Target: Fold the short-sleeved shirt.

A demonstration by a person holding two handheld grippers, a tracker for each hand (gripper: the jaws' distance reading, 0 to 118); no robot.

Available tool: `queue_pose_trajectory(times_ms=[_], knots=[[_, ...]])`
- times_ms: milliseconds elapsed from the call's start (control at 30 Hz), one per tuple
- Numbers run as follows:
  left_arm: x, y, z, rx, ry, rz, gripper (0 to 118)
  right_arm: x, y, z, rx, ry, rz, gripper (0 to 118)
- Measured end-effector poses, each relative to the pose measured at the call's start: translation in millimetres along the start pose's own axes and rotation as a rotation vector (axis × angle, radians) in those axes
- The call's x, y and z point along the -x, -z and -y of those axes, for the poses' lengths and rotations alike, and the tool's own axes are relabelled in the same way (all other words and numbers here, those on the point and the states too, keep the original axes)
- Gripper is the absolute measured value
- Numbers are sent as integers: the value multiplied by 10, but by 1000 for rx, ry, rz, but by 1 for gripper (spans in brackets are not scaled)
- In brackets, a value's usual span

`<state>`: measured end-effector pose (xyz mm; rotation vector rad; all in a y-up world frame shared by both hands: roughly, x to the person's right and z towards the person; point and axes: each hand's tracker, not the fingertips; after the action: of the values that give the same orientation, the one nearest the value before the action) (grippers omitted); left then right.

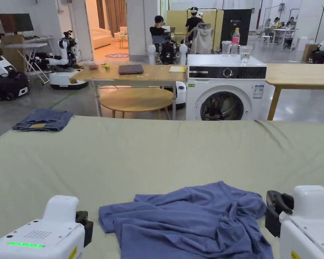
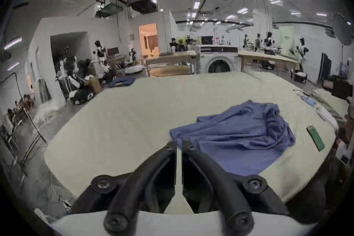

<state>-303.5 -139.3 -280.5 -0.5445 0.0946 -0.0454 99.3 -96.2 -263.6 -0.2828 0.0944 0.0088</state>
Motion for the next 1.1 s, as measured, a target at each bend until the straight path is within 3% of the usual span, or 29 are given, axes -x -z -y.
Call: queue_pose_trajectory(times_ms=[200,333,367,400,433,467,667,800,833,900,1000,1033,1100], knots=[[102,1259,-152,235,-107,28,0,-113,178,35,25,-2,9,0],[116,1935,-287,293,-136,54,0,-207,332,84,41,-16,23,0],[90,2107,-308,340,-99,24,9,-244,380,98,46,-12,24,0],[49,2285,-306,399,-55,-9,41,-279,423,114,50,-6,27,0],[21,2394,-280,415,-28,-11,100,-312,460,129,53,0,31,0],[-16,2462,-297,412,-22,-15,118,-357,500,146,57,8,32,0],[-71,2794,-118,507,-87,-35,116,-592,716,220,96,2,77,0],[-305,2334,-230,381,8,-5,98,-823,1121,412,194,-41,117,0],[-333,2275,-251,363,25,-12,74,-884,1254,481,221,-44,114,0],[-295,2098,-299,337,-7,15,4,-1024,1550,665,304,-38,98,0],[-275,1912,-358,290,1,10,0,-1206,1825,890,455,55,-11,0],[-267,1870,-376,283,-5,16,0,-1229,1890,962,509,77,-34,23],[-260,1804,-404,272,-17,34,0,-1200,1896,1095,500,56,-63,97]])
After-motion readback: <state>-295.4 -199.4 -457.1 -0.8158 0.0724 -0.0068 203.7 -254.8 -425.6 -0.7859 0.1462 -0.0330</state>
